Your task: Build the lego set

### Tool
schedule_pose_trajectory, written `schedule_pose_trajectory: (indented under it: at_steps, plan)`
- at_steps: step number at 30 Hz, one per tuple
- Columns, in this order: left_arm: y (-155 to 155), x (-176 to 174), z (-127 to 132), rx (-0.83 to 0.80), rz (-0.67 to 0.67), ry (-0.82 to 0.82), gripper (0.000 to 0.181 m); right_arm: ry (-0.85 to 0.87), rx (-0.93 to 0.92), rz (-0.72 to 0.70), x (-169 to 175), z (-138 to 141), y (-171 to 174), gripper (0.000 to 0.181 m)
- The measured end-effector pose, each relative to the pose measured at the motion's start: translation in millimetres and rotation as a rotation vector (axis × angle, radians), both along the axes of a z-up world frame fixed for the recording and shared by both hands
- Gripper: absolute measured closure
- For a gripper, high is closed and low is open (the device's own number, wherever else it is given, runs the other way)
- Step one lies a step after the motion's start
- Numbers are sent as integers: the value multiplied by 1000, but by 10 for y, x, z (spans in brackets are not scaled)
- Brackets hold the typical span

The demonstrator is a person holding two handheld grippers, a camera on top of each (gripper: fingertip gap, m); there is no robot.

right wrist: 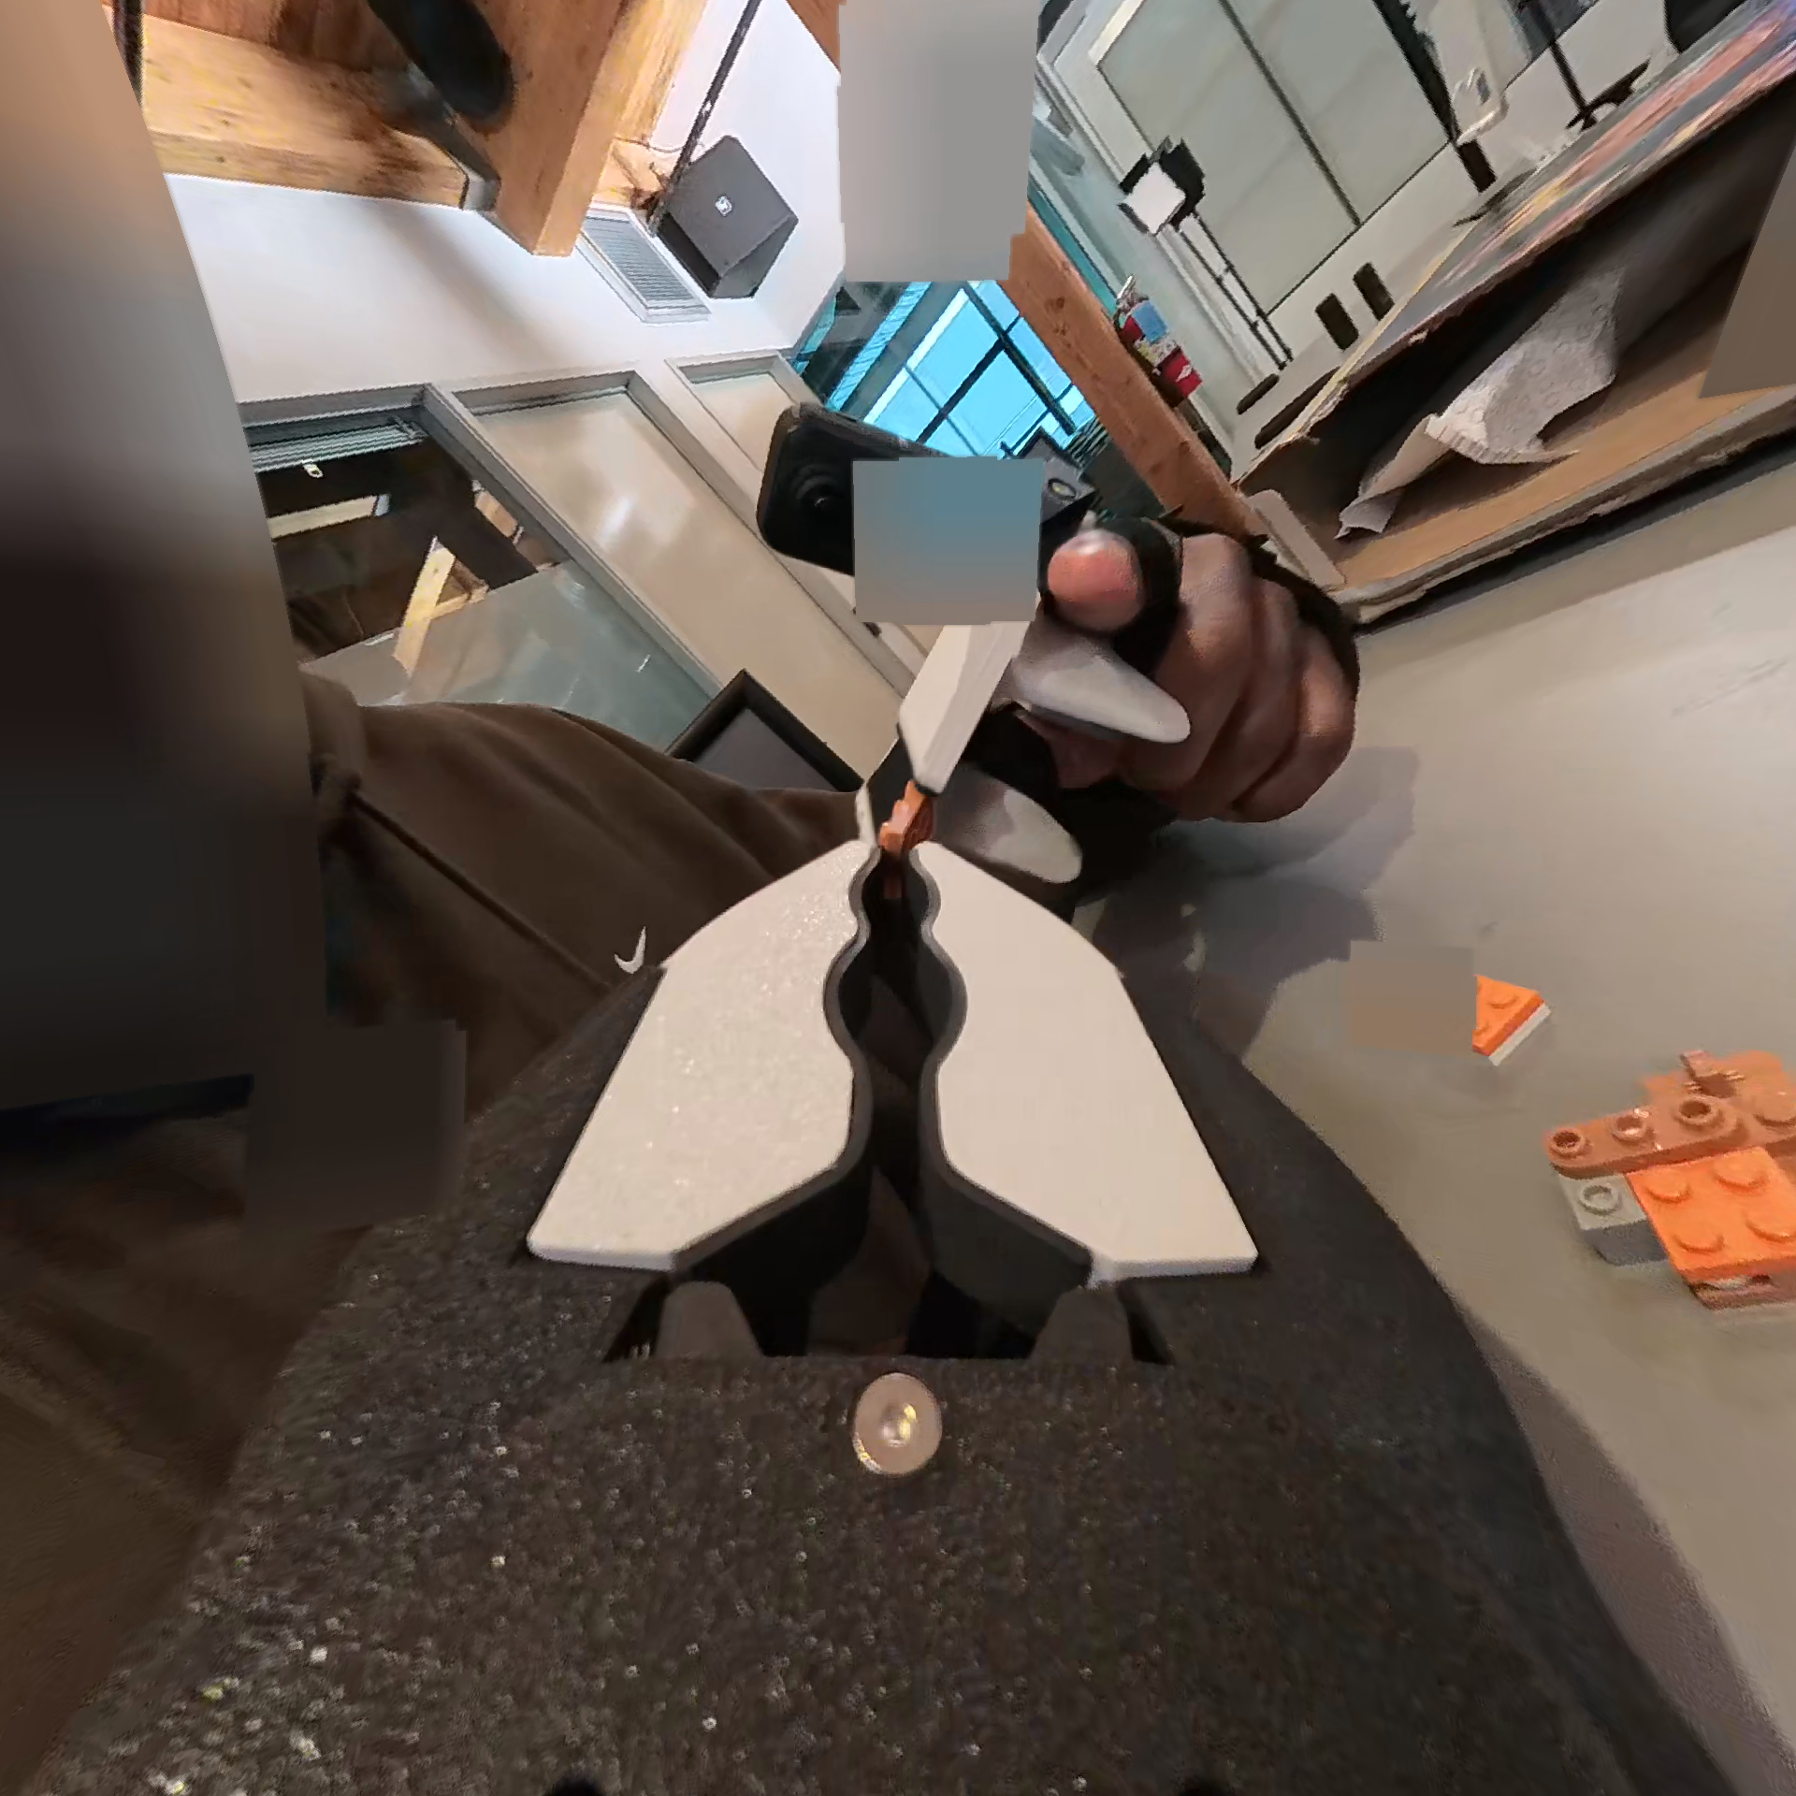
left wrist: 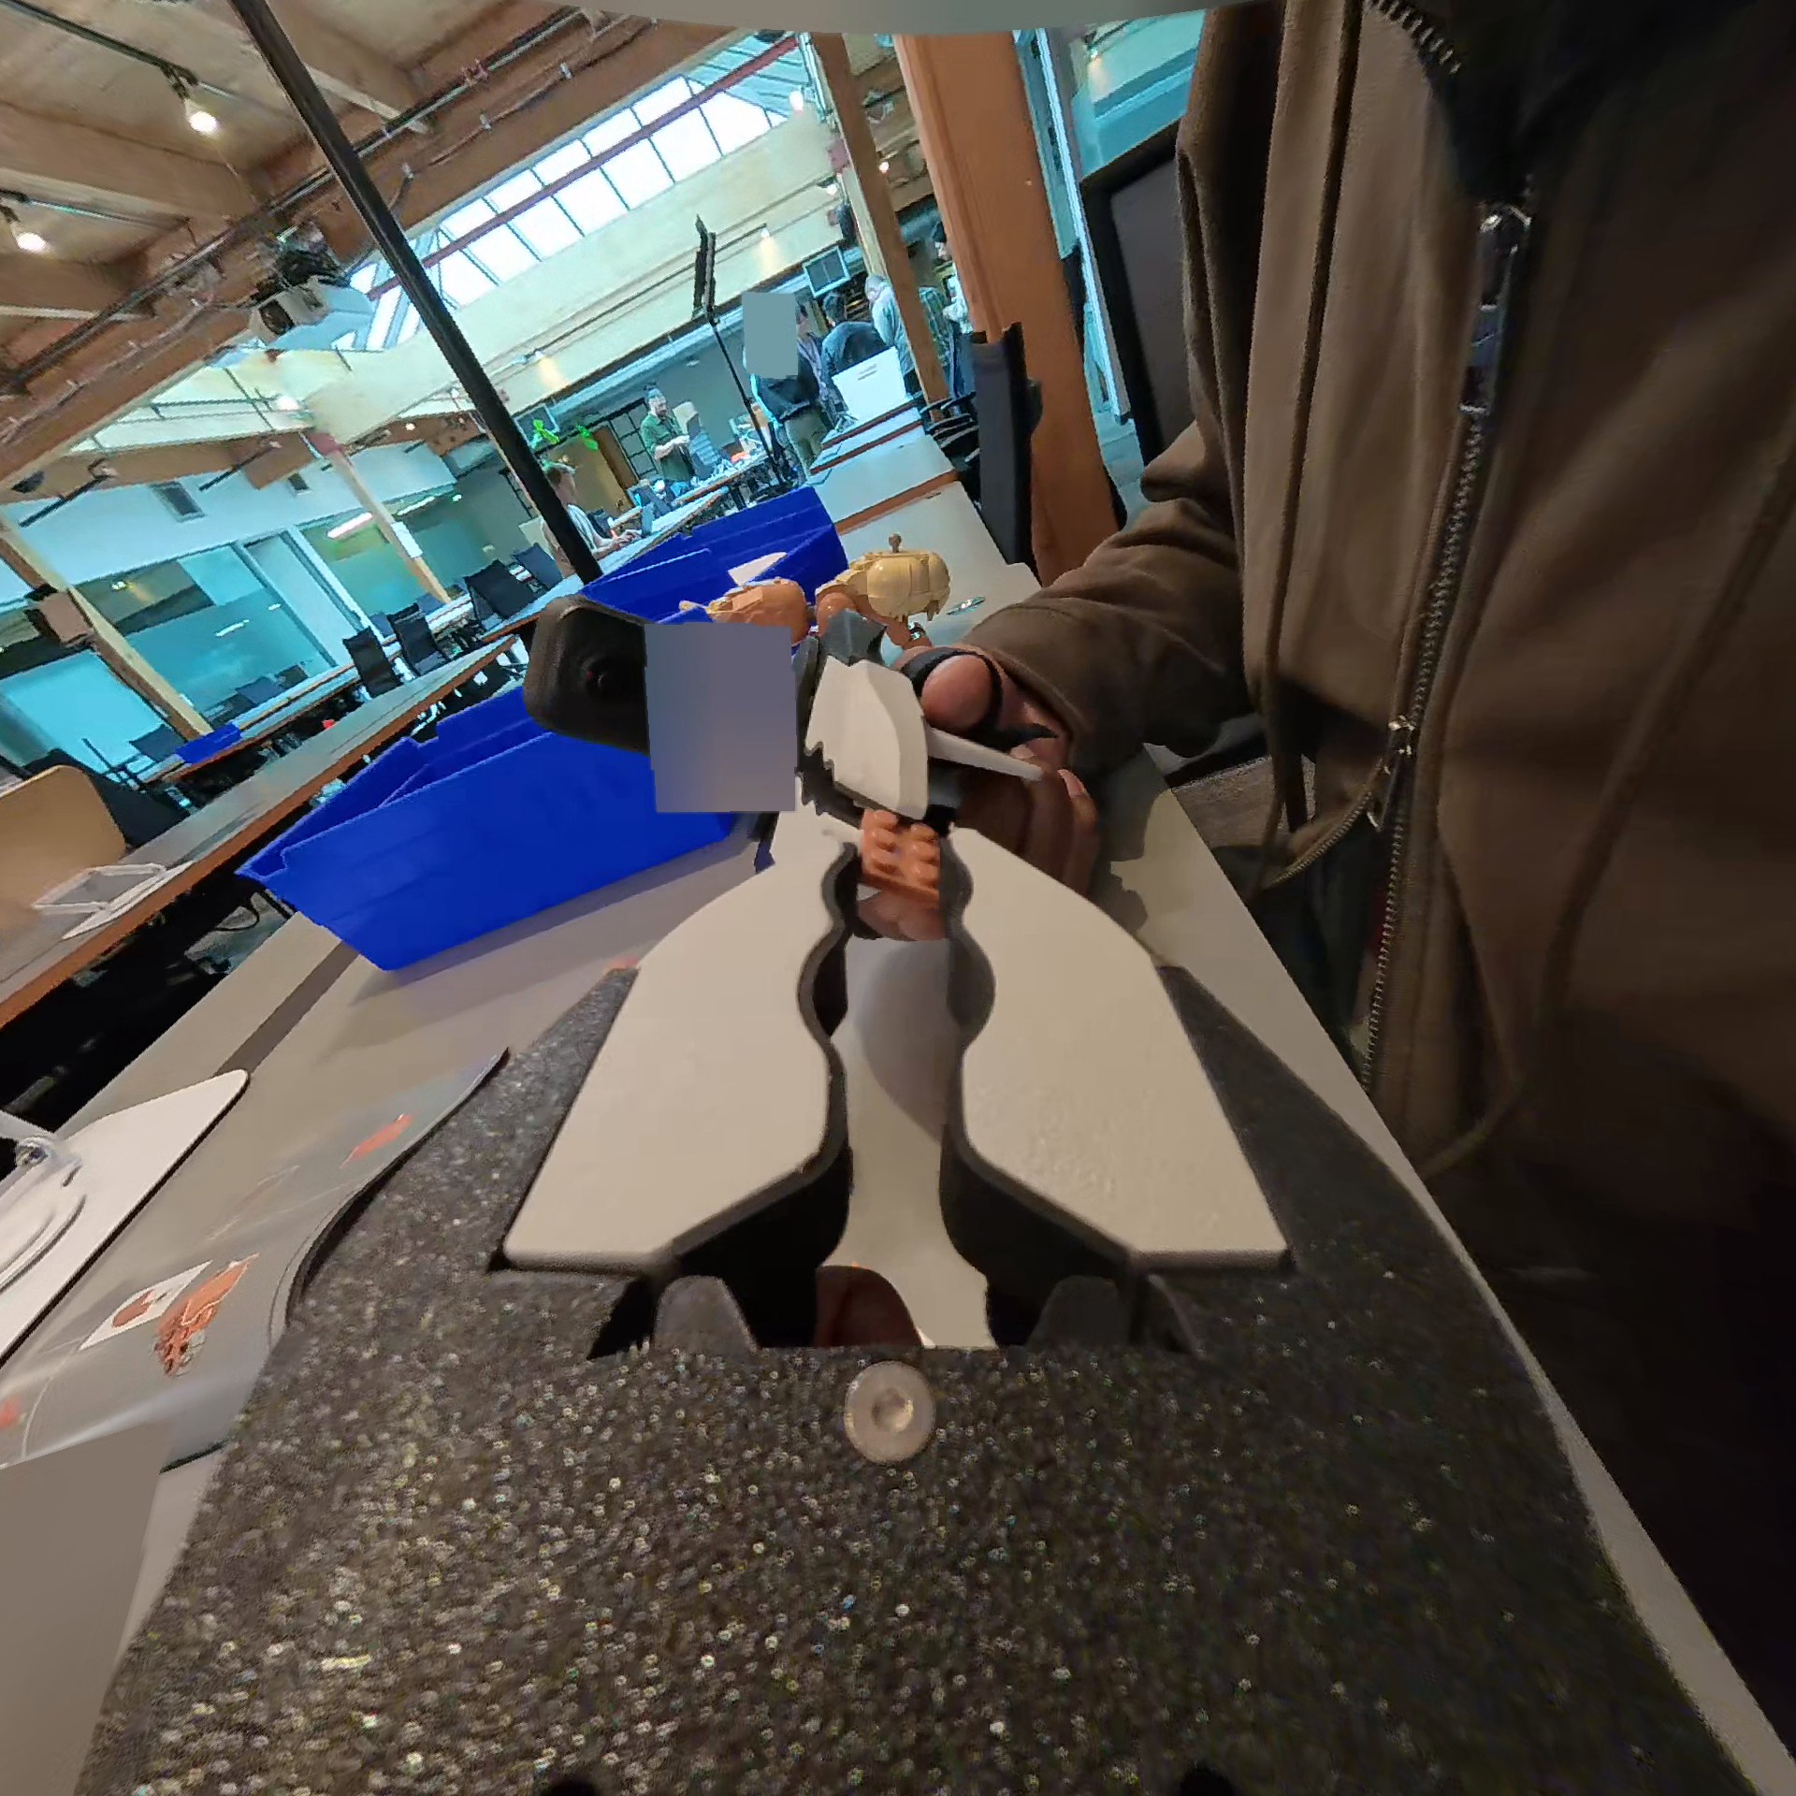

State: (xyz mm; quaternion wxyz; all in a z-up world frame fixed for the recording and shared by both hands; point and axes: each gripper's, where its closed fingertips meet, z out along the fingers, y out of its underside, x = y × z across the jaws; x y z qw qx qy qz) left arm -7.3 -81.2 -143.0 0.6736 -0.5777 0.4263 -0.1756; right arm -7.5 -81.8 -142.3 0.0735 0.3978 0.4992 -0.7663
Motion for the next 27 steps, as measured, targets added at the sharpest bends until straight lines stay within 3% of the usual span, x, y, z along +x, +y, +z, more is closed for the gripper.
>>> schedule_pose_trajectory:
  at_steps: [4,6,10,13,16,19,23,27]
  plan:
    - [-39,-41,-20,13,25,7,166,-13,33,-6,-40,-39,-25,178]
    - [-63,-99,-4,-14,40,-38,166,-16,117,-39,-93,-106,-5,170]
    - [-59,-341,46,-86,169,-120,166,22,517,-215,-278,-351,245,160]
    - [0,-504,-74,-211,335,-133,166,78,849,-226,-370,-533,372,156]
    - [25,-595,-294,-352,487,-134,166,145,1091,-94,-425,-705,363,153]
    - [-5,-647,-451,-446,590,-158,166,213,1260,135,-463,-912,328,152]
    - [-89,-650,-507,-483,650,-198,166,202,1337,352,-537,-1107,288,152]
    - [-185,-681,-538,-484,673,-212,166,214,1356,388,-593,-1154,251,151]
